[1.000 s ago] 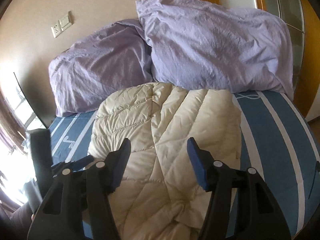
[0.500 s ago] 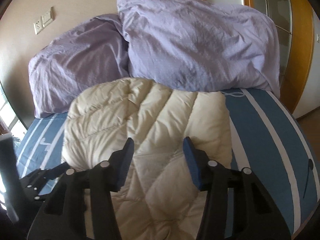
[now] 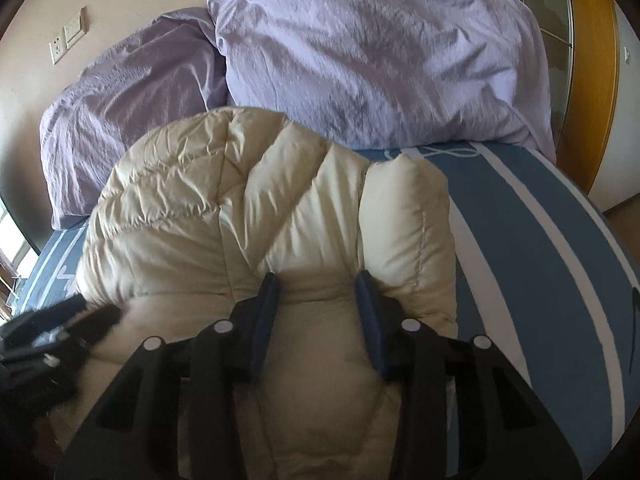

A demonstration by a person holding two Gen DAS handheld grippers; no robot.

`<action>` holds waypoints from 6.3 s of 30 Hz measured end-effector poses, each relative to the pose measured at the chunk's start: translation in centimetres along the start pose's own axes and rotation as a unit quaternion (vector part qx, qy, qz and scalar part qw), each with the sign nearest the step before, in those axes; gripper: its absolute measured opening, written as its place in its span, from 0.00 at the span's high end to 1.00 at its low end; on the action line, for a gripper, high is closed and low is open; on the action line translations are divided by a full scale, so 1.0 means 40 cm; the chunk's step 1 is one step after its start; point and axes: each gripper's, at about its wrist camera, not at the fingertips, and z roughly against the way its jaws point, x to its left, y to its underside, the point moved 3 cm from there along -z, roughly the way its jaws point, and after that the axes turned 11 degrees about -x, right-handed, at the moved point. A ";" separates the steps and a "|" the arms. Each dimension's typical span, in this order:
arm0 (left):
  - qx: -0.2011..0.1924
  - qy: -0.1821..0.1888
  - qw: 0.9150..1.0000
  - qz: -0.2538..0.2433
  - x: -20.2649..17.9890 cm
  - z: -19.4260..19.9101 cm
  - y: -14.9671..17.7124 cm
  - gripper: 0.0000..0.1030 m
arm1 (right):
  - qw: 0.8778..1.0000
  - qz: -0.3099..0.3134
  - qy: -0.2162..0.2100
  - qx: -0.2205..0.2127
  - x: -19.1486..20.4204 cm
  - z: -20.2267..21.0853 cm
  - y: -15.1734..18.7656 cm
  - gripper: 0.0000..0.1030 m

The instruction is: Fold large clothes

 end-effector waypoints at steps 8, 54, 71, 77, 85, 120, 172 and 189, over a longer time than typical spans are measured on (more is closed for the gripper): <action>-0.054 -0.040 0.998 0.000 0.029 0.020 -0.108 0.29 | 1.000 -0.016 -0.008 -0.002 -0.015 -0.013 0.024 0.61; -0.026 -0.131 0.990 -0.039 0.013 -0.214 -0.049 0.20 | 0.998 -0.018 0.046 -0.036 -0.023 -0.081 -0.132 0.38; -0.035 -0.111 0.993 -0.006 0.028 -0.219 -0.050 0.17 | 0.999 -0.028 0.040 -0.024 -0.025 -0.135 -0.093 0.26; -0.037 -0.112 0.993 -0.006 0.028 -0.220 -0.048 0.17 | 0.999 -0.031 0.039 -0.021 -0.025 -0.147 -0.088 0.25; -0.035 -0.111 0.993 -0.003 0.029 -0.226 -0.047 0.17 | 0.999 -0.034 0.038 -0.012 -0.024 -0.160 -0.086 0.23; -0.028 -0.110 0.993 0.014 0.039 -0.237 -0.047 0.15 | 0.998 -0.040 0.040 0.022 -0.019 -0.205 -0.093 0.19; 0.078 0.121 0.958 0.249 0.213 -0.134 0.042 0.10 | 0.942 -0.216 -0.209 0.148 -0.100 -0.120 0.007 0.16; -0.002 0.161 0.953 0.256 0.250 -0.041 -0.034 0.59 | 0.934 -0.186 -0.287 0.103 0.041 -0.137 -0.125 0.68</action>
